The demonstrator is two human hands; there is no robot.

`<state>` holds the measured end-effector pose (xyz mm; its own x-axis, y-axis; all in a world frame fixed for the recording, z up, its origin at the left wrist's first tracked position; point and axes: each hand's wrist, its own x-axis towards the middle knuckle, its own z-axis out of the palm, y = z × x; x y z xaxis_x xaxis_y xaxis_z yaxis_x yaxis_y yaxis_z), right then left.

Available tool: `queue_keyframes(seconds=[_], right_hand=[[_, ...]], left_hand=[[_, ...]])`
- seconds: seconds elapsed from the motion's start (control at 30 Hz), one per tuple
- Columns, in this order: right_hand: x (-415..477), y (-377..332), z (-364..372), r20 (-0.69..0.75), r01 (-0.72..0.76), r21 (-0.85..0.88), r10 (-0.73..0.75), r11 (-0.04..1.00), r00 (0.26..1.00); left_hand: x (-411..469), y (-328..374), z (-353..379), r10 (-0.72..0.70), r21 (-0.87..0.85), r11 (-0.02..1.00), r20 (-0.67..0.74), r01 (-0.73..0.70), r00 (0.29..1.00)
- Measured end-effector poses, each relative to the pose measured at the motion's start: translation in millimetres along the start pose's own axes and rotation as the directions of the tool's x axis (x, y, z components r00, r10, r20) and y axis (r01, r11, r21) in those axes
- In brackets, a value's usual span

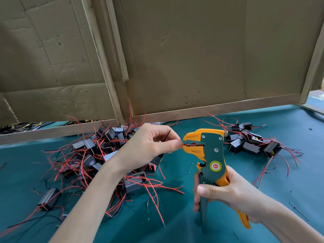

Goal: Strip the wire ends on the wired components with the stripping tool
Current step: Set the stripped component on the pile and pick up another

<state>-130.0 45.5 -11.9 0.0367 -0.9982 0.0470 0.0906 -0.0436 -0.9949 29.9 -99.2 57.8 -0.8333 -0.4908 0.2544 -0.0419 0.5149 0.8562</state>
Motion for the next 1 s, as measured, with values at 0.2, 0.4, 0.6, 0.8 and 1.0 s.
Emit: queue_keyframes(seconds=[0.2, 0.4, 0.6, 0.8, 1.0], right_hand=[[0, 9, 10, -0.131, -0.057, -0.062, 0.048, 0.996, 0.99], [6, 25, 23, -0.345, -0.132, 0.162, 0.181, 0.978, 0.921], [11, 10, 11, -0.22, -0.064, 0.408, 0.166, 0.911, 0.961], [11, 7, -2, -0.242, -0.018, 0.396, 0.124, 0.918, 0.962], [12, 11, -3, -0.217, -0.064, 0.335, 0.143, 0.94, 0.966]], left_hand=[[-3, -4, -3, -0.026, -0.024, 0.999, 0.051, 0.027, 0.998], [4, -27, 15, -0.09, -0.246, 0.966, -0.014, 0.083, 0.996], [9, -53, 30, -0.077, -0.17, 0.984, -0.096, 0.059, 0.992], [7, -75, 38, -0.153, 0.143, 0.977, -0.062, 0.161, 0.986], [8, -72, 35, -0.048, 0.179, 0.981, -0.165, 0.078, 0.985]])
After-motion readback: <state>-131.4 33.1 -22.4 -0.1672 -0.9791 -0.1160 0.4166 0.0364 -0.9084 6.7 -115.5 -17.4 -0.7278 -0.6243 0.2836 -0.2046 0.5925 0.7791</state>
